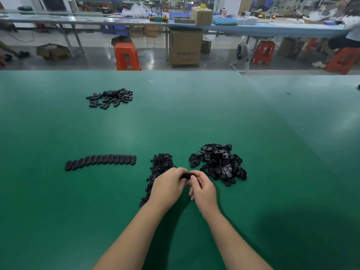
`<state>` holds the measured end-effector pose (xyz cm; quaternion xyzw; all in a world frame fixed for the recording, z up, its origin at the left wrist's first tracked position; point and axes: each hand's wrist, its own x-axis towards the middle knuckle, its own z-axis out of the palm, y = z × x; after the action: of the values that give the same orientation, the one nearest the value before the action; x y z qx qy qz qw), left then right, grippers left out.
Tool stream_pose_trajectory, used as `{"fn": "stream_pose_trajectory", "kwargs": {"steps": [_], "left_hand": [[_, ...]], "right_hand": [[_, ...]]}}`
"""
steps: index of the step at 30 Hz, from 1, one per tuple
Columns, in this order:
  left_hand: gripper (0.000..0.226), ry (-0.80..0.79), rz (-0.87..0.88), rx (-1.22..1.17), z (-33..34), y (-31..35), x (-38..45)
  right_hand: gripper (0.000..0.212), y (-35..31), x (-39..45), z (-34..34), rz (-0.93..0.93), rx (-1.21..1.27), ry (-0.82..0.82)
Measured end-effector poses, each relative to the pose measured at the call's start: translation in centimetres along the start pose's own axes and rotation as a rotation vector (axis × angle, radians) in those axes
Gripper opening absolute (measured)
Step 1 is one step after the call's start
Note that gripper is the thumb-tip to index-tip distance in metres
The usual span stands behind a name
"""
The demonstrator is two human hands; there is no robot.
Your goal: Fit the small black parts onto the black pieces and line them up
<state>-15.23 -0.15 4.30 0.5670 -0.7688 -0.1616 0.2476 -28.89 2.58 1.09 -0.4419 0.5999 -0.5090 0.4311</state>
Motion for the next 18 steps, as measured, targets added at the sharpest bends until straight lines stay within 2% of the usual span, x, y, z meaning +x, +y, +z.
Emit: {"fn": "stream_pose_trajectory", "kwargs": {"steps": [2, 7, 13, 15, 18], "left_hand": [[0.021, 0.074, -0.042, 0.002, -0.7, -0.8, -0.1], [0.022, 0.246, -0.340, 0.024, -3.3, -5.3, -0.8], [0.026, 0.241, -0.643, 0.145, -5.6, -10.9, -3.5], [0.029, 0.244, -0.625, 0.162, -5.8, -11.5, -4.2], [0.027, 0.250, -0.434, 0.256, -5.2, -11.9, -4.7]], "right_hand": [[0.019, -0.1, 0.0, 0.1, 0.007, -0.001, 0.009], [0.018, -0.4, -0.3, 0.0, 0.022, -0.045, -0.013], [0.017, -0.6, -0.5, 0.0, 0.019, -0.059, -0.025], [0.017, -0.6, -0.5, 0.1, 0.016, -0.068, -0.024], [0.017, -0.6, -0.4, 0.1, 0.010, -0.085, -0.019]]}}
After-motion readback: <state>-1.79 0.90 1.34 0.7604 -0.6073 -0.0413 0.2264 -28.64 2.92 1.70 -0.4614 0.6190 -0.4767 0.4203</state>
